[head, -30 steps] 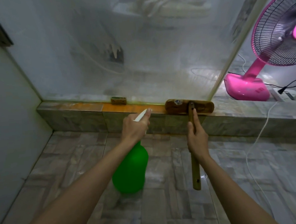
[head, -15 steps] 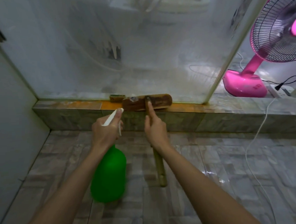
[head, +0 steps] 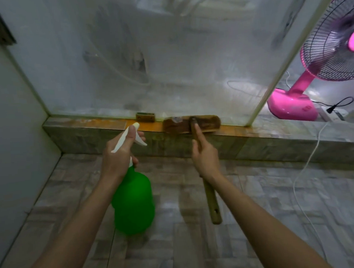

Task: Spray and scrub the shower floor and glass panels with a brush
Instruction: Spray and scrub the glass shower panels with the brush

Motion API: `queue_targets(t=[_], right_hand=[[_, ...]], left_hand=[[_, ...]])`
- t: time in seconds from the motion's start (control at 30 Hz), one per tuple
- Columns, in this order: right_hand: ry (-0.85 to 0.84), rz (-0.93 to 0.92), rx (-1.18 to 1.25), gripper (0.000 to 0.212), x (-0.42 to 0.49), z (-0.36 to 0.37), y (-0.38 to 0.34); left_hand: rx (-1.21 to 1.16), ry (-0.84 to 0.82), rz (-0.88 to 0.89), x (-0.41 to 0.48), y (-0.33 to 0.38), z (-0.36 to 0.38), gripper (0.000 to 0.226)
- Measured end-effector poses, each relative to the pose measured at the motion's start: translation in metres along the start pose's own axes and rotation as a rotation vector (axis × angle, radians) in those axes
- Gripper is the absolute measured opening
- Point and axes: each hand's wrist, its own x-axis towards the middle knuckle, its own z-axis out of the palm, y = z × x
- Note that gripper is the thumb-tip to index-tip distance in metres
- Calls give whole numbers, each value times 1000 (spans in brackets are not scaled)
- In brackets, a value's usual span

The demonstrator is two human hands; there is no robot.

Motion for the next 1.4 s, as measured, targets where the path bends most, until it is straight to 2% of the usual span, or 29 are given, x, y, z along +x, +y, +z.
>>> queue_targets(t=[0.13, 0.2, 0.27, 0.33, 0.4, 0.47, 0.5, 0.6, 0.67, 0.73, 0.83, 0.9, 0.93, 1.0, 1.07, 1.13, 1.2, 1.33, 1.4], right_hand=[[251, 263, -15, 53, 5, -62, 36], [279, 299, -6, 53, -1, -47, 18], [173, 222, 43, 54, -7, -6, -15], [-33, 96, 59, 55, -7, 32, -45], [-157, 44, 59, 54, -1, 37, -52], [-170, -5, 28, 53, -1, 14, -35], [-123, 5, 24, 53, -1, -3, -22], [185, 185, 20, 52, 7, -45, 18], [281, 280, 9, 51, 1, -42, 17], [232, 251, 45, 52, -10, -8, -10], [-12, 71, 75, 55, -16, 54, -59], [-141, 8, 94, 54, -11, 68, -73], [-150, 0, 97, 54, -8, 64, -70], [-65, 9, 105, 53, -9, 44, -55], [139, 106, 142, 53, -12, 26, -37], [260, 199, 112, 54, -22, 31, -35], [199, 144, 86, 55, -32, 66, -62], [-82, -27, 121, 58, -27, 136, -126], [-78, -25, 162, 57, -23, 136, -121]], left_hand=[[-5, 15, 8, 1, -3, -7, 33], [16, 12, -4, 2, -5, -6, 34], [48, 15, -16, 4, -6, -2, 34], [67, 21, -22, 5, -6, -2, 36], [47, 25, -26, 5, -6, -6, 36], [-22, 51, -35, 4, -2, -12, 37], [-49, 73, -39, 4, -1, -17, 39], [-56, 113, -38, 3, 0, -31, 40], [-44, 121, -53, 2, 0, -40, 33], [-49, 138, -69, 2, -3, -47, 30], [-36, 176, -78, 5, -6, -58, 36], [-27, 196, -83, 5, -5, -65, 35], [-38, 202, -81, 5, -4, -69, 34], [-68, 223, -88, 3, -4, -75, 35], [-85, 247, -92, 1, -5, -83, 36], [-74, 277, -92, -1, -6, -91, 35], [-68, 304, -91, -1, -6, -100, 35], [-63, 333, -99, -2, -7, -116, 33], [-69, 350, -97, -2, -9, -125, 31]])
